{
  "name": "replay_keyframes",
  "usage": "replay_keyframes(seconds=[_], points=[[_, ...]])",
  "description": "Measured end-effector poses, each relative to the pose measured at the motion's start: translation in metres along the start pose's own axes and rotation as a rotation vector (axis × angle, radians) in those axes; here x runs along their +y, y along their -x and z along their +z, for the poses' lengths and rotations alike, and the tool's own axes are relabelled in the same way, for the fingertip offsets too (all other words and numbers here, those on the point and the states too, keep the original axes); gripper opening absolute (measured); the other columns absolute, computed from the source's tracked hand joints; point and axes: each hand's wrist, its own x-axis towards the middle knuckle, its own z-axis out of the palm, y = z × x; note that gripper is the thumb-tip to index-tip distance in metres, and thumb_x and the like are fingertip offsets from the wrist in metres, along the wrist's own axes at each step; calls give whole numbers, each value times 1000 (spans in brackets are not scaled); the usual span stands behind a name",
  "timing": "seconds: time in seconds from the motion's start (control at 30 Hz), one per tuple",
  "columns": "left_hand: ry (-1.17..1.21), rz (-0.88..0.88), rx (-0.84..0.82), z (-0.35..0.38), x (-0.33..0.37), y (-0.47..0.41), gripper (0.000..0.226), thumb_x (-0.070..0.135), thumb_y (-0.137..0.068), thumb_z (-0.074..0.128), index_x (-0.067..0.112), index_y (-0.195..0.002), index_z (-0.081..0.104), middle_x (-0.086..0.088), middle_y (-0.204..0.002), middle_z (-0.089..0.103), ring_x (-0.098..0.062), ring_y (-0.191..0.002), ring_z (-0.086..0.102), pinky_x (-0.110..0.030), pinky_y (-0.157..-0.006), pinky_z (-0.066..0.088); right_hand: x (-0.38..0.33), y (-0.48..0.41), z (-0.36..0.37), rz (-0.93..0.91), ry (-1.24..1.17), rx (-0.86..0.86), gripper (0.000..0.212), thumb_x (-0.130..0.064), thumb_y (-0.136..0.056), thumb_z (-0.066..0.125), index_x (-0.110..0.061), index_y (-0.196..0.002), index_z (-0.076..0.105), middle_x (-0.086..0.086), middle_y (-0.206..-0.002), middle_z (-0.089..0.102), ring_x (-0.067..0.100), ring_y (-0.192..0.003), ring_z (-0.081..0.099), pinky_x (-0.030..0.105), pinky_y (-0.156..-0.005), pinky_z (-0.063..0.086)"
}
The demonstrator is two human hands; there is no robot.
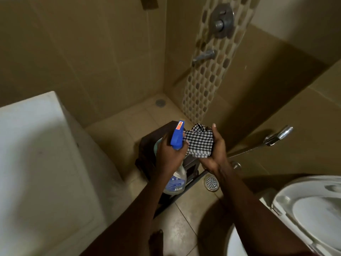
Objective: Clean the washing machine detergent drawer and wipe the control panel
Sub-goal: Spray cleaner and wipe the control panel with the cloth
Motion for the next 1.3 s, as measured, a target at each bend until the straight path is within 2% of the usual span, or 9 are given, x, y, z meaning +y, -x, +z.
replay_keyframes(seconds=[0.07, 0.2, 0.33, 0.53, 0.7, 0.83, 0.9, 1.03, 1.3], points=[[5, -1, 26, -9, 8, 20, 29, 4, -83, 72, 6, -110, 65, 9, -95, 65, 0, -87, 63, -15, -84, 51, 5, 18, 13, 24, -7, -63, 40, -33, -92, 55, 2, -104, 72, 19, -117, 66, 29, -111, 62, 42, -106, 44], [-1, 96, 62, -23, 19, 66, 25, -1, -80, 72, 5, -103, 65, 8, -92, 68, -5, -90, 66, -26, -88, 55, 20, 52, 24, 97, 148, -104, 28, -10, -89, 55, 1, -112, 67, 15, -110, 69, 23, -98, 68, 33, -93, 54], [38, -47, 77, -35, 28, 117, 32, 8, -83, 75, 24, -105, 59, 12, -92, 65, 1, -85, 62, -10, -81, 48, 31, 81, 28, 82, 223, -84, 42, -14, -92, 52, 3, -130, 53, 15, -116, 66, 25, -100, 66, 34, -88, 55], [77, -201, 223, -76, 17, 172, 26, 20, -82, 77, 8, -103, 67, 5, -85, 70, -5, -74, 64, -22, -74, 54, 55, 114, 44, 42, 211, -83, 44, -22, -93, 51, -3, -133, 53, 13, -116, 65, 26, -101, 64, 41, -96, 49], [56, -214, 347, -132, 9, 217, 13, 15, -84, 73, 12, -96, 68, 6, -81, 68, -8, -70, 62, -18, -72, 53, 96, 139, 73, 68, 299, -56, 48, -24, -90, 55, -4, -133, 54, 9, -111, 66, 24, -94, 67, 33, -78, 56], [77, -262, 412, -184, 0, 252, 9, 14, -88, 68, 11, -96, 66, -8, -76, 70, -11, -65, 65, -21, -68, 56, 145, 160, 95, 170, 369, -172, 37, -20, -88, 56, -5, -121, 58, 6, -91, 69, 20, -80, 67, 31, -72, 56], [121, -299, 427, -210, -4, 269, 9, 13, -89, 65, 11, -97, 65, -9, -67, 68, -11, -57, 65, -21, -64, 56, 174, 170, 109, 210, 464, -189, 40, -19, -84, 59, -4, -121, 59, 10, -96, 67, 23, -87, 64, 38, -81, 54], [216, -345, 496, -267, -16, 306, 7, 9, -88, 65, 12, -94, 64, -7, -60, 65, -16, -55, 65, -20, -59, 54, 245, 190, 142, 182, 640, -205, 62, -17, -69, 67, 1, -127, 57, 18, -105, 65, 28, -87, 66, 40, -72, 55], [255, -474, 652, -429, -79, 385, 7, 17, -87, 67, 12, -89, 63, -6, -55, 62, -23, -49, 63, -28, -54, 53, 411, 240, 199, 168, 756, -166, 62, -18, -61, 67, -6, -122, 60, 19, -108, 68, 31, -88, 66, 40, -65, 55]])
